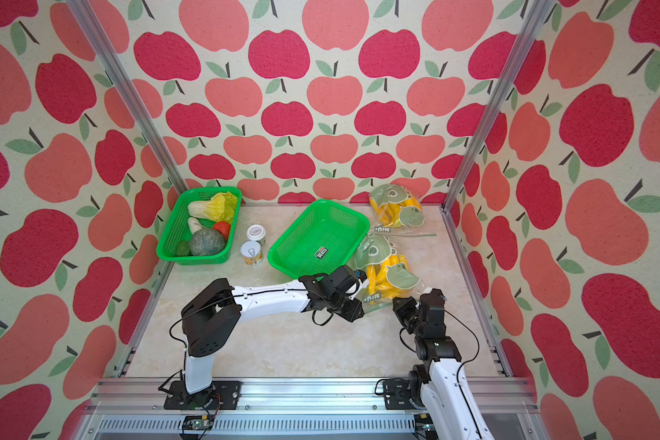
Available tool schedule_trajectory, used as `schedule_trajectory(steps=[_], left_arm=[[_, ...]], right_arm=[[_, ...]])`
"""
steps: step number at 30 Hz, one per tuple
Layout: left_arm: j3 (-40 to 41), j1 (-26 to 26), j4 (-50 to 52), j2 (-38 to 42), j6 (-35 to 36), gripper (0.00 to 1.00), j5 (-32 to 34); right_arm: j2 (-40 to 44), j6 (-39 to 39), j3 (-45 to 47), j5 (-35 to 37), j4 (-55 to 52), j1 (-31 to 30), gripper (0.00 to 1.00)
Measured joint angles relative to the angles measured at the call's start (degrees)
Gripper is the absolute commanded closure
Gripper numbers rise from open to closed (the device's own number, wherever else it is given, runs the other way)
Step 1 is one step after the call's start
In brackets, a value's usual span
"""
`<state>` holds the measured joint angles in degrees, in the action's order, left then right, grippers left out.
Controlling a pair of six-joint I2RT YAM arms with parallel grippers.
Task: Open the zip-top bag and take out the banana
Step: Move the zipper food storage bag to the center of the board, then unzip the zipper on the zipper food storage bag.
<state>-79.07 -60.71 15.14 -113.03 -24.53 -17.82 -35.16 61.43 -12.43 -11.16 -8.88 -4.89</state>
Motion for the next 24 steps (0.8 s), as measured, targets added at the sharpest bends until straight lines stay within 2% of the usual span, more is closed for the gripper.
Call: schedule_trajectory(steps=[4,7,9,13,17,24], left_arm=[[-0.1,0.0,1.4,0.4,2.0,0.51,1.6],[0.0,-0.1,3.2,2.1,4.8,0.27,4.7],[0.6,-0.3,3.6,4.7,6.9,0.19,7.3],[2.6,-0.8,2.1,10.7,12.2,0.15,11.5],[7.2,-2.7,-5.6,14.9,20.7,0.14,14.4],[13.5,-9.0,-18.5,12.8,37.2,0.18,18.9]], right_arm=[[-0.6,-1.6,-3.1,0.6,-4.0,0.0,0.98],[-0.5,-3.4,-7.5,1.7,-8.2,0.0,1.0],[-0.5,-4.7,-10.2,2.7,-10.5,0.0,1.0],[-0.5,-6.4,-12.9,3.7,-14.4,0.0,1.0],[-0.6,-7.6,-15.1,3.8,-18.7,0.0,1.0],[-5.6,-9.5,-24.2,3.8,-25.2,1.0,1.0]])
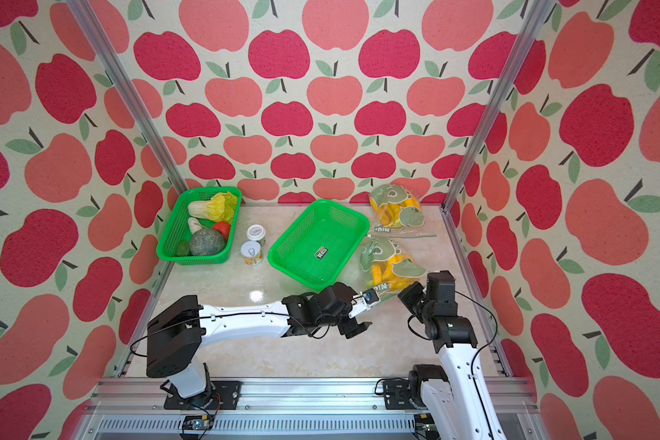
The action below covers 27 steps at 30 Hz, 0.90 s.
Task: Open the zip-top bag and take out the banana
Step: Unzip the zipper on the zipper food storage bag.
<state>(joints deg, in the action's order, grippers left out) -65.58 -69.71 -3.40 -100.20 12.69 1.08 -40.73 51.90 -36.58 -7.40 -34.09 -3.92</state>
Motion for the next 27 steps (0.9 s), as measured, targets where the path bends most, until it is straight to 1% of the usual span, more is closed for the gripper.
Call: schedule_trajectory(steps=[4,6,9,13,15,19,22,27], left_arm=[[0.0,-0.7,-5.8,-2.4,5.7,0.19,5.4],[-0.1,-0.5,-8.4,-3.8,8.0,0.25,8.4],[-1.5,-0.3,-10.1,-6.2,10.9,0.33,11.3],[-2.6,-0.3,-11.4,-8.2,13.7,0.41,14.2],[-2.6,-0.3,-11.9,-8.1,14.3,0.49,14.9],[-2.6,-0.7,-12.0,-7.8,15.0,0.51,15.6],[-2.6,-1.3,-11.8,-6.9,15.1,0.56,16.1],[-2.6,-1.5,-11.7,-6.2,14.2,0.7,16.0]], right_arm=[[-3.0,-1.2,-3.5,-0.2,-2.5,0.6,1.0],[-3.7,-1.6,-4.1,-0.2,-3.6,0.7,1.0],[-3.7,-1.8,-4.3,-0.7,-4.9,1.0,1.0],[-3.7,-2.4,-4.3,-0.9,-5.7,1.7,0.99],[-4.0,-2.8,-4.3,-1.1,-5.9,2.1,0.99],[-5.6,-3.7,-4.3,-1.1,-6.1,3.0,0.97],[-6.9,-4.4,-4.3,-1.0,-6.1,3.2,0.93],[-7.5,-5.6,-4.4,-1.0,-6.1,3.2,0.79]])
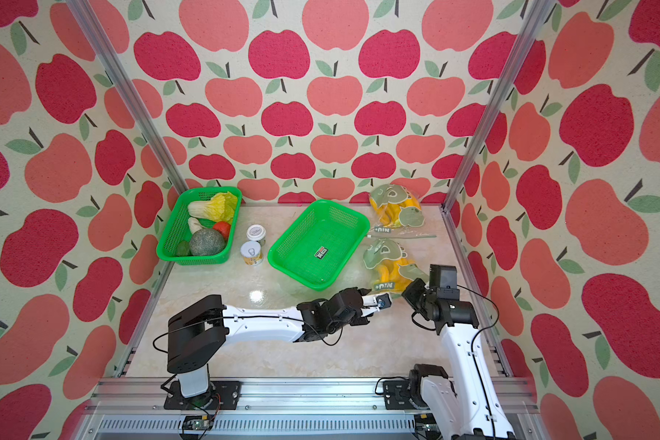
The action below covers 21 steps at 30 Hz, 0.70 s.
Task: Open the zip-top bag and take out the banana
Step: Unzip the zipper on the zipper food storage bag.
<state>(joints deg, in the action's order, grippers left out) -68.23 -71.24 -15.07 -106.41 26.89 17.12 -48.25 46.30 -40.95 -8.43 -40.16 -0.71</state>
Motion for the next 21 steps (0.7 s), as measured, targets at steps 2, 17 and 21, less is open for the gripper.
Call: schedule_trajectory(steps=[2,17,21], left_arm=[[-0.1,0.0,0.4,0.0,-0.5,0.76,-0.3],[-2.8,0.0,4.5,-0.1,-7.1,0.84,-5.9],[-2.8,0.0,4.8,-0.1,-8.2,0.68,-6.7]], right_arm=[[0.2,-0.3,0.0,-0.1,0.0,0.0,0.74],[7.1,2.8,6.3,-4.0,3.4,0.0,0.8],[6.8,2.8,6.2,-3.5,3.5,0.0,0.94]])
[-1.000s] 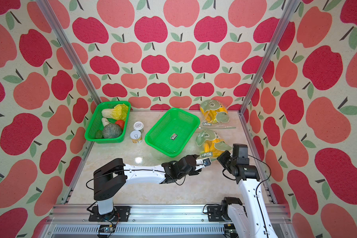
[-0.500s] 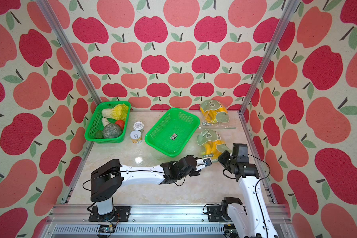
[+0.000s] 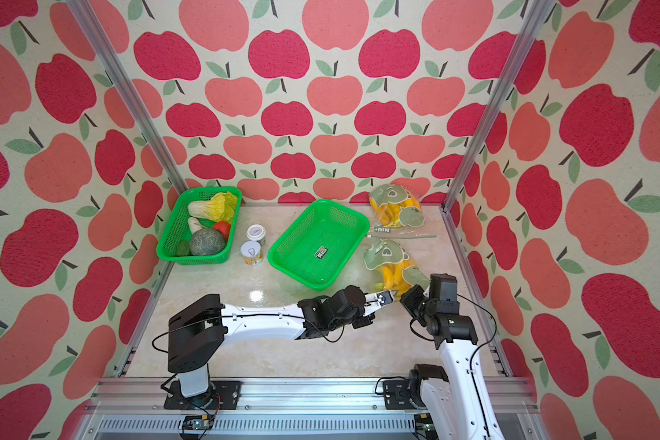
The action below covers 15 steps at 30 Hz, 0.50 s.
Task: Open the zip-top bag and take out the banana
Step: Unzip the zipper on the zipper food storage bag.
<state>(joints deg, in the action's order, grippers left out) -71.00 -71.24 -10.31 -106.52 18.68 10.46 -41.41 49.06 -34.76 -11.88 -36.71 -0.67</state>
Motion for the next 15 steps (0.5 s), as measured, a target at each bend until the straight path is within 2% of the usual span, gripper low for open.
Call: schedule_trajectory(steps=[3,5,9,15], left_arm=[[0.5,0.0,0.3,0.4,-0.2,0.47,-0.5],[1.9,0.2,0.3,1.9,-0.4,0.42,-1.0],[4.1,0.7,0.0,5.2,0.3,0.39,-2.6],[4.2,0.5,-2.2,5.7,3.4,0.39,-4.1]], right_arm=[[-0.7,-0.8,-1.1,1.4,-1.0,0.2,0.97],[-0.8,-1.3,-2.2,2.4,-1.8,0.7,0.97],[-0.5,-2.5,-4.0,3.2,-2.5,1.6,0.97],[-0.4,-3.4,-5.5,3.3,-4.2,1.6,0.97]])
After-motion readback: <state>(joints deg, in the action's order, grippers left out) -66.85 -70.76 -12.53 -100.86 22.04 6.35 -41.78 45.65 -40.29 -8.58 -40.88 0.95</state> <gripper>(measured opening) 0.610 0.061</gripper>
